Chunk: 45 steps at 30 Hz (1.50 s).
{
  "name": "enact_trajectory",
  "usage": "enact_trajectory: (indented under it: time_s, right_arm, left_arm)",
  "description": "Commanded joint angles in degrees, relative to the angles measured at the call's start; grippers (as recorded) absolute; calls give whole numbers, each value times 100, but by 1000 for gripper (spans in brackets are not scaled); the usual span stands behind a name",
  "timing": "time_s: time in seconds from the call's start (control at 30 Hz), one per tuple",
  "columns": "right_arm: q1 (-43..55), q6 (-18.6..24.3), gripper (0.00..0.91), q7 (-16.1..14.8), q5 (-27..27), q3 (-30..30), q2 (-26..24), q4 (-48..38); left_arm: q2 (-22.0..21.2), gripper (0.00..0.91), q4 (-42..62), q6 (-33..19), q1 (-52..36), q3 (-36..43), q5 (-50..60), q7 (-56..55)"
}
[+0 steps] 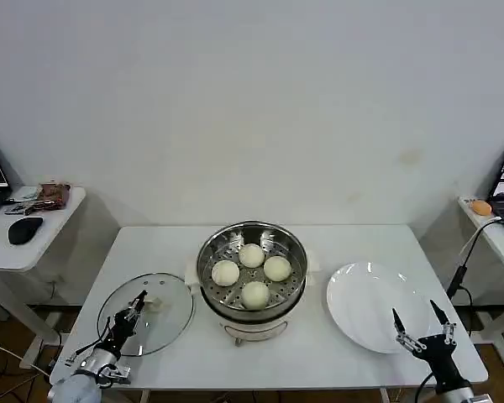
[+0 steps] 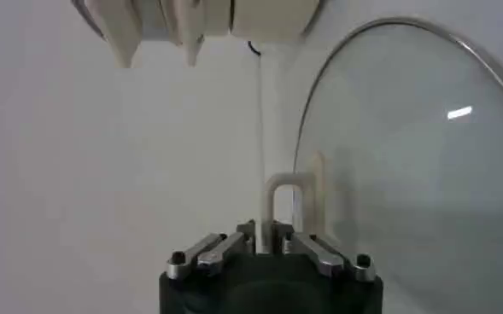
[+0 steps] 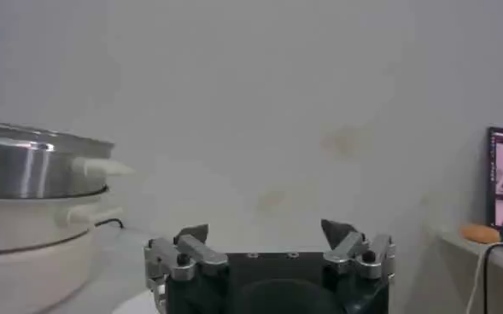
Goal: Take steamed baozi put them in steamer then cover it.
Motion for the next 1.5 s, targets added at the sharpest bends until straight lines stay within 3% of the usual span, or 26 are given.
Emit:
enact_trajectory:
  time_s: [0.03, 0.37, 0.8, 0.97, 1.5]
  right_arm:
    - [-21, -12, 907, -1, 7, 2, 6, 38]
    - [-81, -8, 907, -8, 9, 22, -9, 144]
    - [-169, -8, 907, -16, 32, 75, -27, 292]
    - [-211, -3, 907, -19, 28, 93, -24, 343]
    - [-268, 0, 907, -28, 4, 123, -31, 422]
  left_arm:
    - [20, 0, -400, 30, 82, -225, -179, -48]
    - [288, 0, -935, 243, 71, -440, -456, 158]
    - [934, 0, -1441, 633, -162, -504, -774, 817]
    - [1162, 0, -1762, 1050, -157, -436, -1086, 1121]
    - [1326, 0, -2704, 1972, -332, -77, -1178, 1676]
